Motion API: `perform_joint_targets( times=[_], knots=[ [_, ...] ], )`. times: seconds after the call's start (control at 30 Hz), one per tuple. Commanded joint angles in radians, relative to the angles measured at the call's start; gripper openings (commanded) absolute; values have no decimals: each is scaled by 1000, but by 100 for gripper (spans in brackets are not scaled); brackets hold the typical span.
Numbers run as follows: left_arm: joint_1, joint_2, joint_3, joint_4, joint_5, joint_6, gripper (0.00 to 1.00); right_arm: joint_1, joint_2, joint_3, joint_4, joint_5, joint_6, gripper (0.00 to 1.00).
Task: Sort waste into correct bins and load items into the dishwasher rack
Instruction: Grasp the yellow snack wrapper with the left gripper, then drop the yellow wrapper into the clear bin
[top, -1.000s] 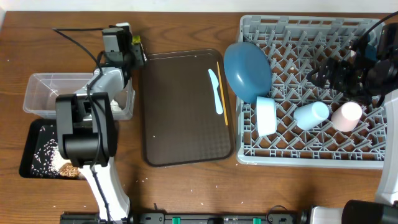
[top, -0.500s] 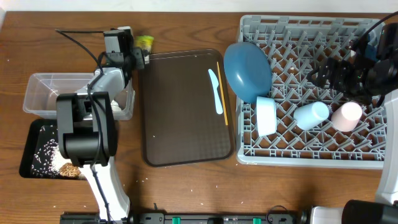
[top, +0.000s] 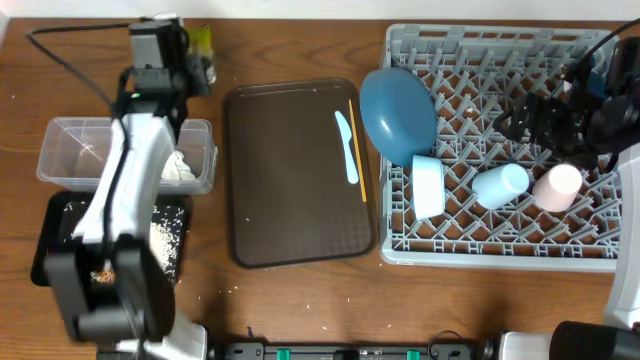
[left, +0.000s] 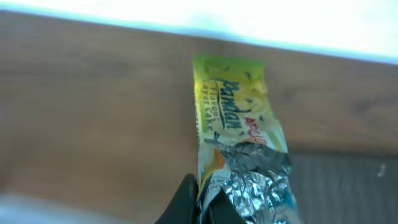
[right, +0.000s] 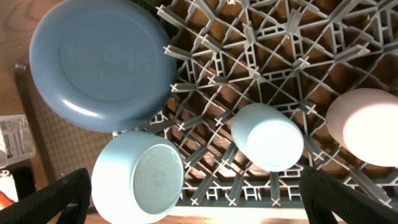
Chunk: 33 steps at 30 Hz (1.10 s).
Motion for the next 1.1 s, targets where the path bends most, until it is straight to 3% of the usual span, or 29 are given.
perform_joint_targets(
  times=[0.0, 0.17, 0.4, 0.57, 0.63, 0.7, 0.77, 0.87, 0.97, 1.07],
  knots=[
    [9, -89, 10, -172, -163, -105, 6, 7, 1, 3, -2, 3, -14, 99],
    [64, -113, 4, -441, -165, -436, 6, 7, 1, 3, 3, 3, -14, 99],
    [111, -54, -54, -371, -264, -797, 6, 7, 1, 3, 1, 3, -15, 99],
    [111, 35, -54, -302, -253, -808, 6, 7, 1, 3, -3, 3, -15, 99],
    [110, 41, -54, -320, -226, -802, 25, 7, 1, 3, -6, 3, -15, 99],
    [110, 21, -46, -359, -215, -776, 30, 7, 1, 3, -9, 3, -15, 99],
    [110, -13, -37, -390, -217, -768, 45, 7, 1, 3, -8, 3, -15, 99],
    [110, -86, -33, -410, -217, -731, 49, 7, 1, 3, -9, 3, -15, 99],
    [103, -166, -33, -432, -216, -717, 73, 6, 1, 3, -8, 3, -15, 99],
    [78, -216, -33, -455, -201, -681, 77, 7, 1, 3, -6, 3, -15, 99]
  ],
)
